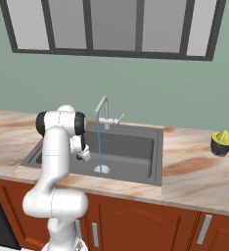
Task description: Turn on the sink faucet. Then move the avocado from the counter to the sink. Turn off the sink. Move the vegetable from the sink to the pot next to the stove. Finally move the pot to the front center burner.
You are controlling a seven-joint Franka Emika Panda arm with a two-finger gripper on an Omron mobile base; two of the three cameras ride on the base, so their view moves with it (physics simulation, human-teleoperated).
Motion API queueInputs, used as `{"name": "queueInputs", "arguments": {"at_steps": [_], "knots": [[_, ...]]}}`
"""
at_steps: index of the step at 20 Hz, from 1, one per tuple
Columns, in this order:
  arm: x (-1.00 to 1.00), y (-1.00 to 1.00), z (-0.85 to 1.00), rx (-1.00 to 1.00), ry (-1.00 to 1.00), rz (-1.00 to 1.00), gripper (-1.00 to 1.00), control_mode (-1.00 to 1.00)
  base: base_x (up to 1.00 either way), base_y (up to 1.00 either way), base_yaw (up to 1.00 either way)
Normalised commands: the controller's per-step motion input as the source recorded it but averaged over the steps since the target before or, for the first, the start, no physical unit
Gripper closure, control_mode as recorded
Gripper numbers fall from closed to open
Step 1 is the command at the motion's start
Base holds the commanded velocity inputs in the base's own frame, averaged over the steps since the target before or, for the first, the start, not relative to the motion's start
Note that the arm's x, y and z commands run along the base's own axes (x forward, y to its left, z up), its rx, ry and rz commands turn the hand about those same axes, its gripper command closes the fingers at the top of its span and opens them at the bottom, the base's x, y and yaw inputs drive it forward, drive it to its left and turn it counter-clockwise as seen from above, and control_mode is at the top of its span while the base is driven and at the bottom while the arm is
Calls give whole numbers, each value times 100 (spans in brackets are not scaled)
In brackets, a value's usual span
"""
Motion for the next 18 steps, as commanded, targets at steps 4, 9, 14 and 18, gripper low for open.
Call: {"name": "queueInputs", "arguments": {"at_steps": [4, 9, 14, 18], "knots": [[15, 0, -34, 0, 0, 0, 100, -100, 0, 0, 0], [9, 0, -32, 0, 0, 0, 100, -100, 0, 0, 0], [17, -2, -20, 1, -1, 0, 100, -100, 0, 0, 0], [8, -11, -7, 5, -2, 0, 100, -100, 0, 0, 0]]}}
